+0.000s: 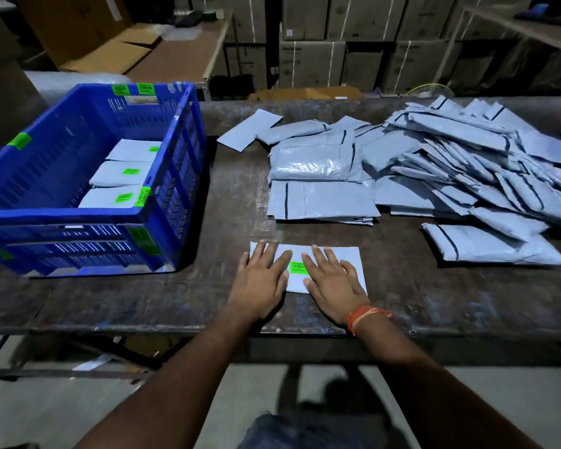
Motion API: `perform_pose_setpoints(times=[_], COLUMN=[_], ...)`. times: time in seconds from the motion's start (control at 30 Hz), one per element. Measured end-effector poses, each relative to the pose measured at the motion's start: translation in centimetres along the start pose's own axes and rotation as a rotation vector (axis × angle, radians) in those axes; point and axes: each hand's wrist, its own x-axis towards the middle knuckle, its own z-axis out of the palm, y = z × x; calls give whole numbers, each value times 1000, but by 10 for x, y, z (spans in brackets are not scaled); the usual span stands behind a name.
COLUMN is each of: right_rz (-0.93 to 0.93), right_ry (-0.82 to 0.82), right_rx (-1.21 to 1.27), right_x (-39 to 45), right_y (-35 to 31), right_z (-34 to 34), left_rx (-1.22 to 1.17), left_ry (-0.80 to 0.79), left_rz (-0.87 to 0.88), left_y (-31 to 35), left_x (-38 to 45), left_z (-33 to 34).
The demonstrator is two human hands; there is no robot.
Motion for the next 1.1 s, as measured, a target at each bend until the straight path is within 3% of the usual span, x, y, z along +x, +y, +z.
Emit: perform_pose_setpoints(times=[0.17, 0.53, 0.73, 0.93, 1.1], right_rz=[80, 257, 355, 402, 383], right_ry=[-2, -15, 149, 64, 103], right_rx=[-1, -7, 147, 497, 644], right_x=[-10, -32, -24, -6, -6], right_y=[20, 62, 46, 51, 51], right_z=[3, -10, -16, -20, -28], left_rx=[51, 46, -215, -608, -733], left_ry=[-97, -116, 124, 119, 146], left_rz=[-59, -107, -402, -619, -650], left_y=[-3, -17, -3, -2, -4], left_x=[-8, -15, -12, 6, 4], left_z=[0, -8, -14, -22, -27])
